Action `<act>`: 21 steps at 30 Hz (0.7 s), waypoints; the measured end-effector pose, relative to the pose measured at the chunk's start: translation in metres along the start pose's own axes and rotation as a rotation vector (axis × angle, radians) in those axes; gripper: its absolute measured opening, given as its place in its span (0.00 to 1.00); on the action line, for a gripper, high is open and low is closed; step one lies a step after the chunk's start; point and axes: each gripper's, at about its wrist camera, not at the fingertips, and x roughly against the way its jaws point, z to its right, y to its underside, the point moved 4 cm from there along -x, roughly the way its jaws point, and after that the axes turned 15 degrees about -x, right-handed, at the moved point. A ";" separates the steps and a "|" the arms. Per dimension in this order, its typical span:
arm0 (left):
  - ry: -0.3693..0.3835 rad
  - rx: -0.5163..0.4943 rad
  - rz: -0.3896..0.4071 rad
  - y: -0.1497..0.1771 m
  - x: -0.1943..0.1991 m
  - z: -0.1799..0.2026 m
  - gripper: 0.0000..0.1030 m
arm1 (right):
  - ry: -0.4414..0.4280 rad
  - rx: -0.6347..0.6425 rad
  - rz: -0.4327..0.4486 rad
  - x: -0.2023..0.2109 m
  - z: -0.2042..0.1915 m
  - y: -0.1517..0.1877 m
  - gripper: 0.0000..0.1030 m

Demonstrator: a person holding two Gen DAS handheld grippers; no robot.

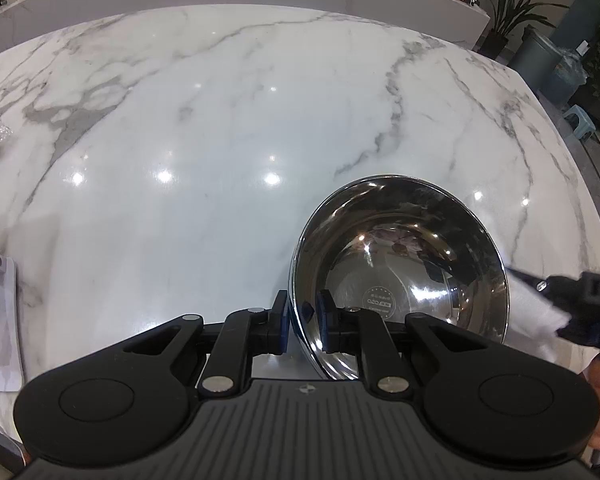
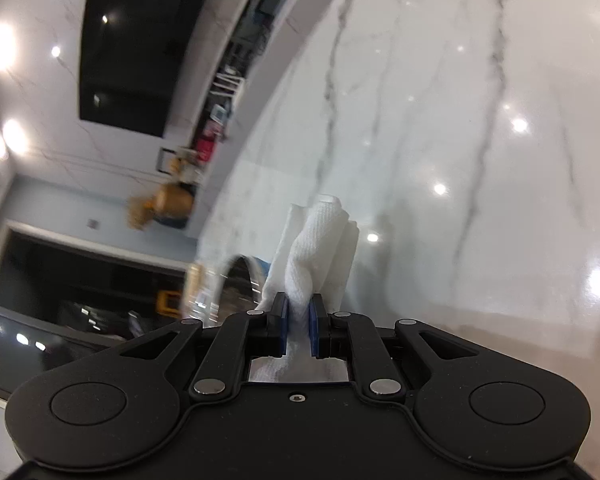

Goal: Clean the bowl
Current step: 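Continue wiping the outer wall near the rim with the towel in the right gripper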

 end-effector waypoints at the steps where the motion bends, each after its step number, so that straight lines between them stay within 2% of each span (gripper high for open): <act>1: 0.002 0.001 0.000 0.000 0.000 0.000 0.12 | 0.003 -0.008 -0.003 -0.001 0.003 0.001 0.10; 7: 0.010 0.013 0.000 0.001 0.000 -0.002 0.12 | 0.054 -0.016 -0.026 -0.013 0.018 0.010 0.10; 10: 0.026 0.054 -0.007 0.004 0.000 -0.004 0.13 | 0.046 -0.028 -0.022 -0.013 0.020 0.010 0.09; 16: 0.061 0.154 -0.017 0.016 0.002 -0.006 0.21 | 0.067 -0.006 -0.018 -0.011 0.015 0.013 0.09; 21: 0.074 0.141 -0.032 0.022 0.005 -0.002 0.23 | 0.090 0.011 -0.010 -0.017 0.003 0.015 0.09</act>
